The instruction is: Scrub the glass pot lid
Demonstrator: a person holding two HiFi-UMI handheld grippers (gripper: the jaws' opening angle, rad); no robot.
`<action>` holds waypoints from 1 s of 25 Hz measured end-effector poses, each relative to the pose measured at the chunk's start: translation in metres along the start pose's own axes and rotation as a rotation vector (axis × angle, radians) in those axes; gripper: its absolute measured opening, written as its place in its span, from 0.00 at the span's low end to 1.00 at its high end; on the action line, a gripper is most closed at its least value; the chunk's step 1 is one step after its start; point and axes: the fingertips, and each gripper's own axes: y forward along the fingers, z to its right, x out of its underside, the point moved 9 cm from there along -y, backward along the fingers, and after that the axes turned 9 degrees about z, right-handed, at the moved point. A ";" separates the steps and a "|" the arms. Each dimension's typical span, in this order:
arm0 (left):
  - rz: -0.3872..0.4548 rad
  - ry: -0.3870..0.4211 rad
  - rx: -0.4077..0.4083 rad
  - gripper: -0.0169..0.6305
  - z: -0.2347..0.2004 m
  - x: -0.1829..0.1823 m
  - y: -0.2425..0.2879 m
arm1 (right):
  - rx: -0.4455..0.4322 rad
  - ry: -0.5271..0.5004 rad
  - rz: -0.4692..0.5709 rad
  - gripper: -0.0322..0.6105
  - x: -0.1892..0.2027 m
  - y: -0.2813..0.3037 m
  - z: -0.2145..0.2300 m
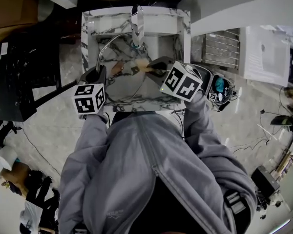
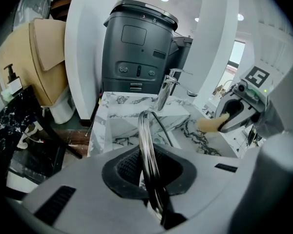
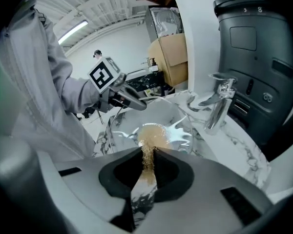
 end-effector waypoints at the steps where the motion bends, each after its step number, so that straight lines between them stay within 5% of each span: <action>1: -0.003 0.001 0.000 0.09 0.000 -0.001 0.000 | 0.023 0.001 0.002 0.13 0.000 -0.004 0.008; 14: -0.010 0.019 -0.001 0.09 0.002 -0.012 0.008 | 0.357 -0.055 -0.084 0.13 0.013 -0.028 0.120; 25: -0.009 0.006 -0.007 0.09 -0.003 -0.012 0.013 | 0.484 -0.212 -0.249 0.13 0.022 0.014 0.167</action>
